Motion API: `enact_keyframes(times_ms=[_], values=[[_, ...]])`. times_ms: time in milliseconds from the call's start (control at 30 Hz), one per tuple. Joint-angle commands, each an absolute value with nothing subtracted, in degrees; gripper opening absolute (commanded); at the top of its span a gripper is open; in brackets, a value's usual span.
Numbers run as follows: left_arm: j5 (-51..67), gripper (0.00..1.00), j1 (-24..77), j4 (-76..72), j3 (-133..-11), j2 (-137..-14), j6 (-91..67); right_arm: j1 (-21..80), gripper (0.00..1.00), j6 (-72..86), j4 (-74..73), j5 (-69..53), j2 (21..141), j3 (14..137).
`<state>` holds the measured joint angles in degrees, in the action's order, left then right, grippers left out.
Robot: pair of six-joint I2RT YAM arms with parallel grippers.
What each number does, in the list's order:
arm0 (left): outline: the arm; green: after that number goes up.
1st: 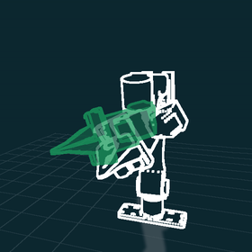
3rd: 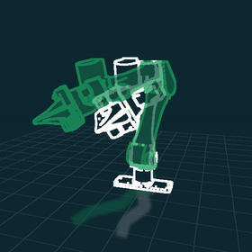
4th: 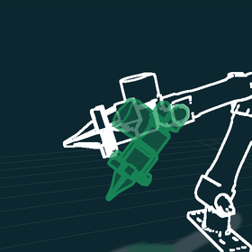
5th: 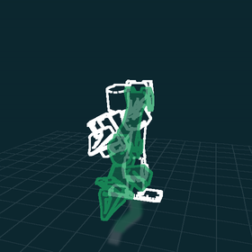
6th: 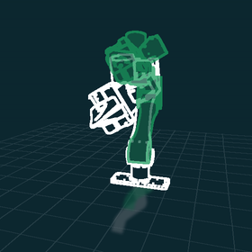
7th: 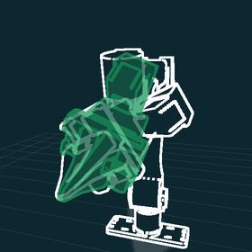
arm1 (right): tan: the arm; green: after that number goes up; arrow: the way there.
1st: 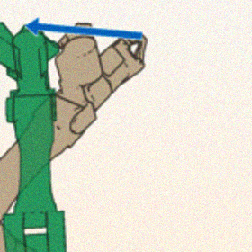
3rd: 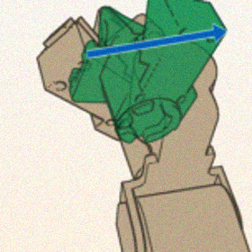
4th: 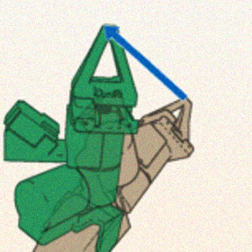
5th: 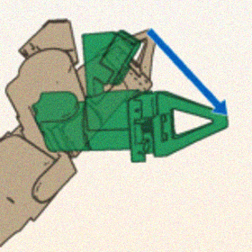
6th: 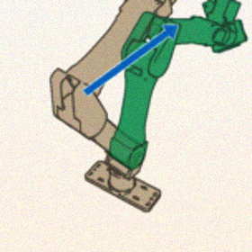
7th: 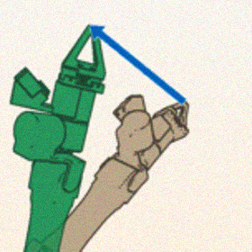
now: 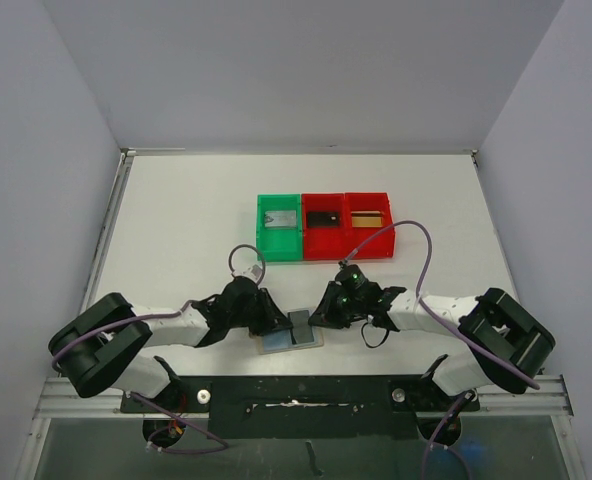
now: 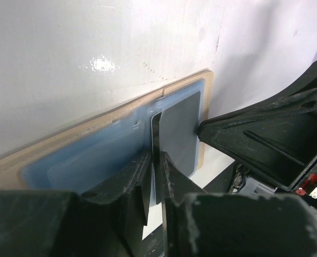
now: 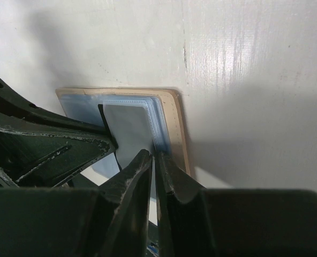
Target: Take the credit cards out of the card holder
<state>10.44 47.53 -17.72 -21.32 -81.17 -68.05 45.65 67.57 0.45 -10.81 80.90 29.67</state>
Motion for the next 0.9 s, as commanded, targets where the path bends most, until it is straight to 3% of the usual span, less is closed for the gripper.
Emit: enact_keyframes(times_ms=[0,133,867], values=[[10.1,0.09,48.0,-23.8,-20.0,-80.3,-71.0,45.6,0.11,67.3,2.0,-12.3,82.4,29.0],[9.8,0.00,47.8,-23.8,-19.5,-78.9,-70.9,45.2,0.10,67.6,2.1,-12.5,82.5,28.7],[9.6,0.00,45.1,-14.8,-19.0,-72.9,-67.0,44.7,0.09,65.6,1.3,-12.8,83.3,30.7]])
